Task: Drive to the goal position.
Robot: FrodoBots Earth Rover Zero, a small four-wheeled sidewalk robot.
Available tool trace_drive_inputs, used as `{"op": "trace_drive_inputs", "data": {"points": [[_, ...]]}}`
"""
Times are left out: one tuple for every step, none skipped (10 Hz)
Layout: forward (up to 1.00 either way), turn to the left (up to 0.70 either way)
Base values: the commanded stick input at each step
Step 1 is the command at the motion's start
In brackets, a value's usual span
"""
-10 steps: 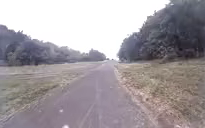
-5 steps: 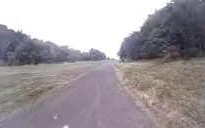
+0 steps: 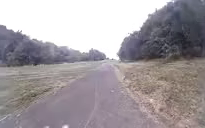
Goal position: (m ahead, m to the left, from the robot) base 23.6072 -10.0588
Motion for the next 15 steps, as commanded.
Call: {"op": "trace_drive_inputs", "data": {"points": [[0.45,0.0],[0.45,0.0],[0.45,0.0],[0.45,0.0],[0.45,0.0],[0.45,0.0],[0.45,0.0],[0.45,0.0],[0.45,0.0],[0.45,0.0],[0.45,0.0],[0.45,0.0],[0.45,0.0],[0.45,0.0],[0.45,0.0]]}}
